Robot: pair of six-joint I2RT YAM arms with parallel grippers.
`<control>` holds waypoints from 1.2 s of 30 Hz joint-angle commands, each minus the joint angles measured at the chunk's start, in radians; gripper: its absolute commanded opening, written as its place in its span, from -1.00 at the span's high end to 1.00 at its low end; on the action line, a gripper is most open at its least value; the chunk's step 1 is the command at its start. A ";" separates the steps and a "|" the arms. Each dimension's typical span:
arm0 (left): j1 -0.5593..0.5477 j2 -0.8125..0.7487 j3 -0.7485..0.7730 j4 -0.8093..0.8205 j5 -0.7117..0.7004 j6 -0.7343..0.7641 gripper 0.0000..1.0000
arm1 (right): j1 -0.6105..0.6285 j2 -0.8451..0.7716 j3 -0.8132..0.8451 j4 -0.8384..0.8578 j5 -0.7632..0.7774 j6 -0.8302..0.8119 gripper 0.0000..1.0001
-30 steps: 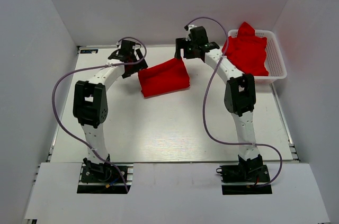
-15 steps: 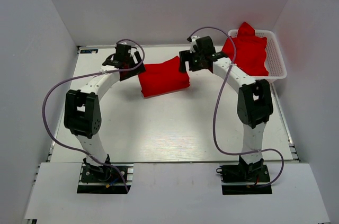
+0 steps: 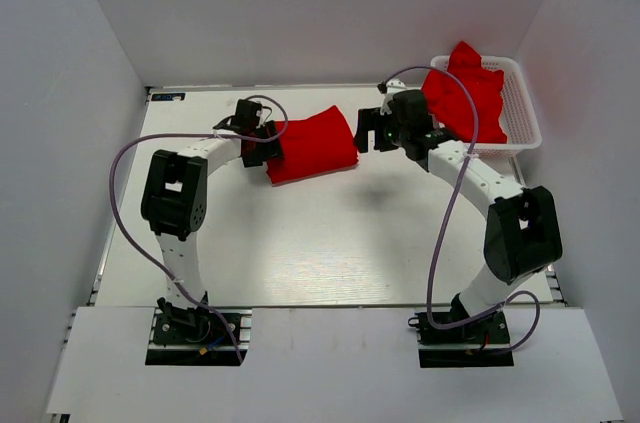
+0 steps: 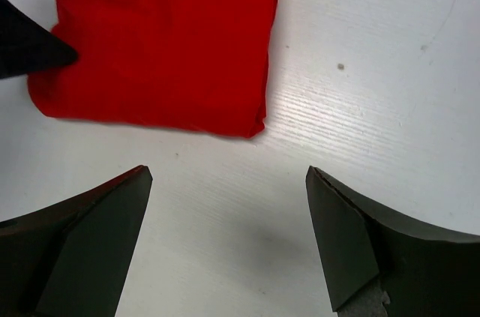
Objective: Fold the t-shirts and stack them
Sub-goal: Fold the long partially folded tshirt into a neat square, then smooth out wrinkles on the folded tshirt
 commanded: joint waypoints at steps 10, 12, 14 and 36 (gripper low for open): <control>-0.003 -0.076 0.112 0.003 0.006 0.045 -0.90 | -0.001 0.129 0.203 0.100 -0.214 0.019 -0.81; -0.003 -0.085 0.124 0.044 0.050 0.067 -1.00 | -0.001 0.149 0.220 0.133 -0.290 0.031 -0.81; -0.003 -0.085 0.144 0.098 0.110 0.067 -1.00 | 0.001 0.195 0.225 0.198 -0.446 0.068 -0.81; 0.024 0.344 0.357 0.141 0.053 0.076 -1.00 | -0.050 0.527 0.107 0.397 -0.542 0.290 -0.81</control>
